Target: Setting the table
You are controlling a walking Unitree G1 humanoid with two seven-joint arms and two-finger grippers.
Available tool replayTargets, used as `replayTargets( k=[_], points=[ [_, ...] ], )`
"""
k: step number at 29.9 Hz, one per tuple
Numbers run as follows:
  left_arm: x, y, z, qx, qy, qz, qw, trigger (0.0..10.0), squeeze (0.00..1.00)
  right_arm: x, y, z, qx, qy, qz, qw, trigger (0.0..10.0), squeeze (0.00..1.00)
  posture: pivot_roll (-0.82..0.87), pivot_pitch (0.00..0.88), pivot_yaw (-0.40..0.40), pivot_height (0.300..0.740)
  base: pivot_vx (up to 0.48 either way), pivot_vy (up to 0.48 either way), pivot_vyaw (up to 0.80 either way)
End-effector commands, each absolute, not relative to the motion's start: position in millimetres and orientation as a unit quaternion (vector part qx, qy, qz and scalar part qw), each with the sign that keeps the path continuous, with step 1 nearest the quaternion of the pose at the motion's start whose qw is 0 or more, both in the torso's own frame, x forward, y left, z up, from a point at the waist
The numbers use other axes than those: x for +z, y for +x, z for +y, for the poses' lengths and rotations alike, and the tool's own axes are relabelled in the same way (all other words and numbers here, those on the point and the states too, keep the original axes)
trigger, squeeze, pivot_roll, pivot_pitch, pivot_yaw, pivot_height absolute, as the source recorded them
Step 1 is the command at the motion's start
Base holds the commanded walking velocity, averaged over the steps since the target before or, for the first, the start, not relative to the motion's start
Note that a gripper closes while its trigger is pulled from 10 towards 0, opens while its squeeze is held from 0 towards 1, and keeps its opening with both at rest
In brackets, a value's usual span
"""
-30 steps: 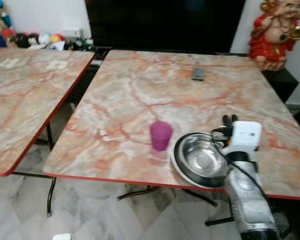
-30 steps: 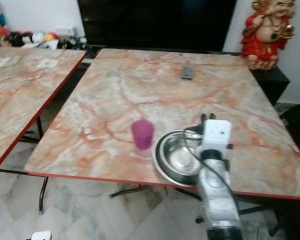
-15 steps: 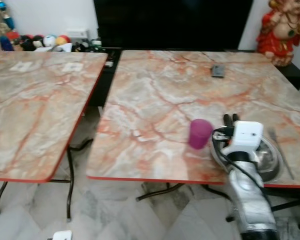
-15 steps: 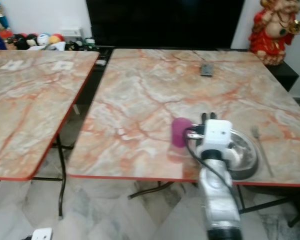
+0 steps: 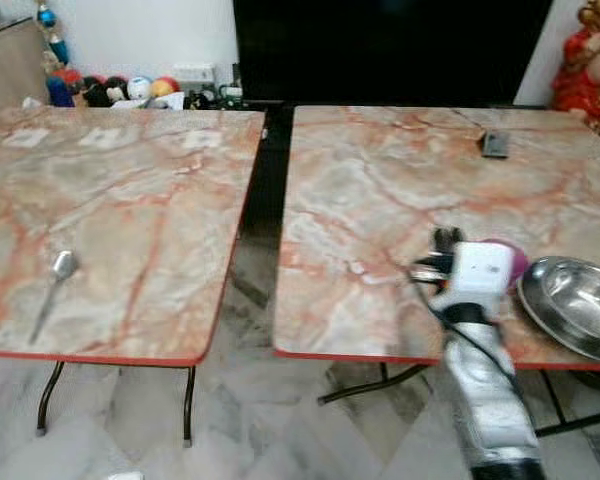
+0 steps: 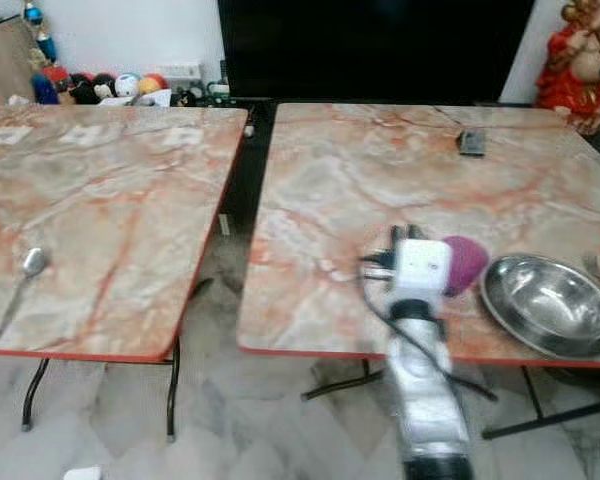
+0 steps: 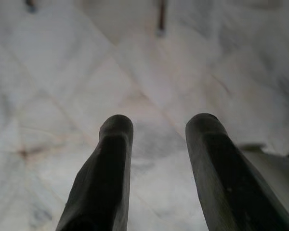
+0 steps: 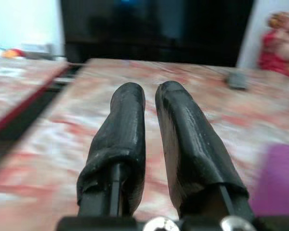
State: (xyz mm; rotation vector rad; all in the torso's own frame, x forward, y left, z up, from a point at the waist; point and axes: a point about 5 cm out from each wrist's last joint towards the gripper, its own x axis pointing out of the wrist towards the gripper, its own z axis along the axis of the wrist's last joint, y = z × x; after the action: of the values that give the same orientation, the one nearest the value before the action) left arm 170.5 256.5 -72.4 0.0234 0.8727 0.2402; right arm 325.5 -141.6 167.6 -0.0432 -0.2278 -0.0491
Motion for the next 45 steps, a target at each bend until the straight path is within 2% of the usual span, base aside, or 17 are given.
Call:
replayTargets(
  k=[1, 29, 37, 45],
  points=[
    [-77, 164, 252, 0.119, 0.002, 0.432, 0.894, 10.0, 0.0, 169, 325, -149, -0.034, -0.029, -0.116, 0.992, 10.0, 0.0, 0.0, 0.08, 0.026, 0.74, 0.0, 0.379, 0.0],
    [-77, 164, 253, 0.119, 0.002, 0.431, 0.895, 10.0, 0.0, 158, 324, -137, -0.001, -0.032, -0.091, 0.995, 10.0, 0.0, 0.01, 0.079, 0.024, 0.74, 0.0, 0.353, 0.0],
    [-77, 164, 252, 0.12, 0.001, 0.431, 0.894, 10.0, 0.0, 156, 325, -135, 0.005, -0.03, -0.088, 0.996, 10.0, 0.0, 0.02, 0.071, 0.022, 0.74, 0.0, 0.0, 0.0],
    [-77, 163, 253, 0.119, 0.001, 0.432, 0.894, 10.0, 0.0, 154, 325, -133, 0.008, -0.029, -0.083, 0.996, 10.0, 0.0, 0.02, 0.075, 0.024, 0.74, 0.0, 0.467, 0.0]
  ],
)
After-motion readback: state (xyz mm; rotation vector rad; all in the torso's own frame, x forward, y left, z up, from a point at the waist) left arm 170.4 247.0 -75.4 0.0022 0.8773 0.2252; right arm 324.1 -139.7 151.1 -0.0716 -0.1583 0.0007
